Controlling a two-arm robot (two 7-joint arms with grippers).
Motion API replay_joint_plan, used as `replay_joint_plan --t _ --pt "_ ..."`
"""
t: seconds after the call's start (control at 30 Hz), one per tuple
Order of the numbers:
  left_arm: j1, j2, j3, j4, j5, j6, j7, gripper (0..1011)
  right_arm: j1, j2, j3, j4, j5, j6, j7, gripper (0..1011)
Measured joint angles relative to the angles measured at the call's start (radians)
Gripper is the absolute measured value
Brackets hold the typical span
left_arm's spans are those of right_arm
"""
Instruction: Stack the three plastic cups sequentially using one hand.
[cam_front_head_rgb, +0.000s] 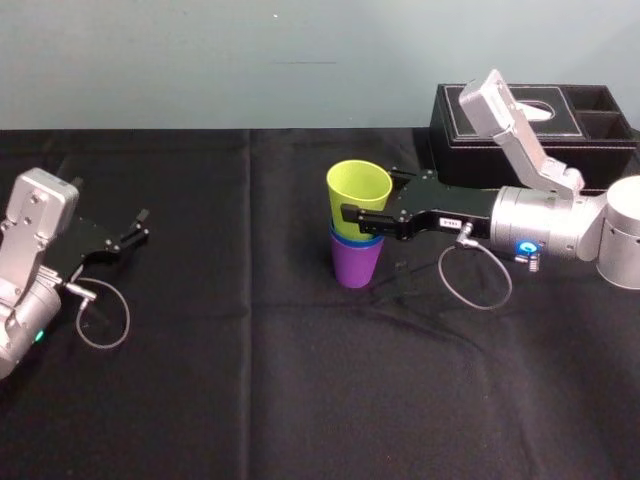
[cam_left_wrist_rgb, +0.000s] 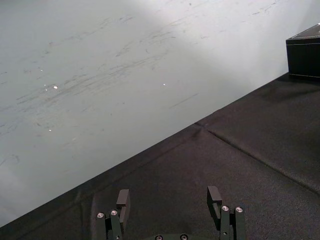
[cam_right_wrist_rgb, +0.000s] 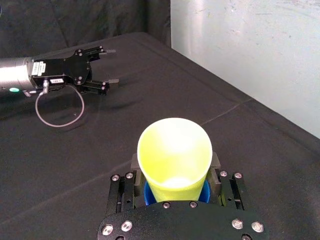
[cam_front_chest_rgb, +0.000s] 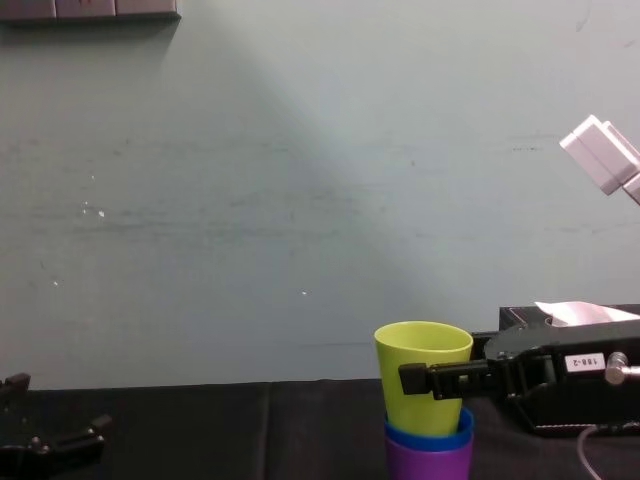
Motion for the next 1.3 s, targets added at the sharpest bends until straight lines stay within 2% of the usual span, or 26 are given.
replay_joint_plan --t 0.63,0.8,1.0,1.3 --pt "0.000 0.000 0.000 0.000 0.000 0.000 0.000 1011 -0.005 0.002 0.002 -0.003 -0.002 0.001 -0.001 736" --pt "0.000 0.000 0.000 0.000 0.000 0.000 0.000 1011 -0.004 0.002 0.002 -0.003 -0.001 0.001 -0.001 828" --pt "0.000 0.000 0.000 0.000 0.000 0.000 0.000 1011 -0.004 0.002 0.002 -0.003 -0.001 0.001 -0.002 990" --pt "0.000 0.000 0.000 0.000 0.000 0.000 0.000 1011 -0.003 0.002 0.002 -0.003 -0.001 0.001 -0.002 1003"
